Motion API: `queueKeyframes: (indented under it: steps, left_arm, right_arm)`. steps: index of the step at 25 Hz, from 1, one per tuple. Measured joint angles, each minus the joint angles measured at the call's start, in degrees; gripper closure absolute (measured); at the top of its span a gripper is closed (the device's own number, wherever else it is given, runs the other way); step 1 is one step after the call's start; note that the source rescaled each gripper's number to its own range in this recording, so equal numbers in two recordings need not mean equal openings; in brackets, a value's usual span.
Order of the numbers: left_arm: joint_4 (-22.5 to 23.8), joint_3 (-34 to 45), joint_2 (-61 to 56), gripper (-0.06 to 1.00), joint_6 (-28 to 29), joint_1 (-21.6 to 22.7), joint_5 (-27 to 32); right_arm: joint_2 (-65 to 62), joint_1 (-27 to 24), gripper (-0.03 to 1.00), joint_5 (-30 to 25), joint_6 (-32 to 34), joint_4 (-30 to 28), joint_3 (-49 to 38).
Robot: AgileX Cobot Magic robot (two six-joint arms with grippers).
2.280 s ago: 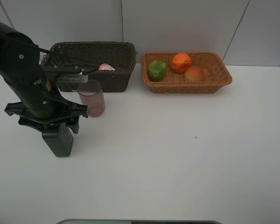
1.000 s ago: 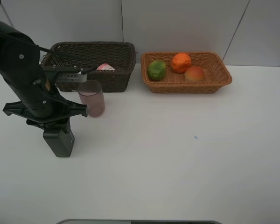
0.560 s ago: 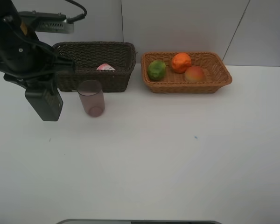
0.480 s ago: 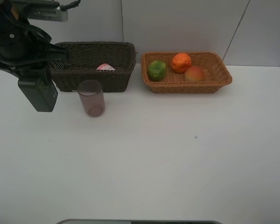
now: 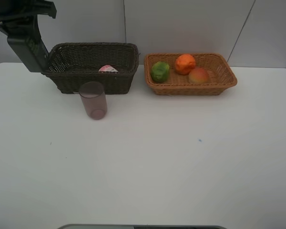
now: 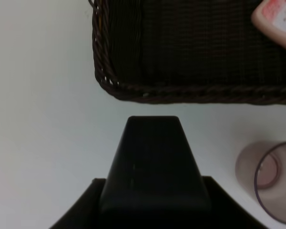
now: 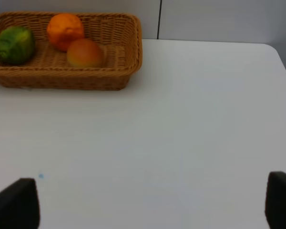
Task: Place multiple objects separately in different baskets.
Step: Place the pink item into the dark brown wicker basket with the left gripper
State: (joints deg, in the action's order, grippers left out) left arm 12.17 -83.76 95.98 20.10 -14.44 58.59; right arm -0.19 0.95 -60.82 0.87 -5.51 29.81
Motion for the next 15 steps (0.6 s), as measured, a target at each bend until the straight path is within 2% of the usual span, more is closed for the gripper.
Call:
queueKeyframes:
  steps: [6, 15]
  left_arm:
    - [0.16, -3.31, 6.56, 0.47, -1.91, 1.38, -9.30]
    - [4.07, -3.31, 13.87, 0.47, -2.14, 1.73, -22.75]
  right_arm:
    - [0.00, 0.00, -0.03, 0.00, 0.00, 0.00, 0.00]
    - [0.00, 0.00, -0.03, 0.00, 0.00, 0.00, 0.00]
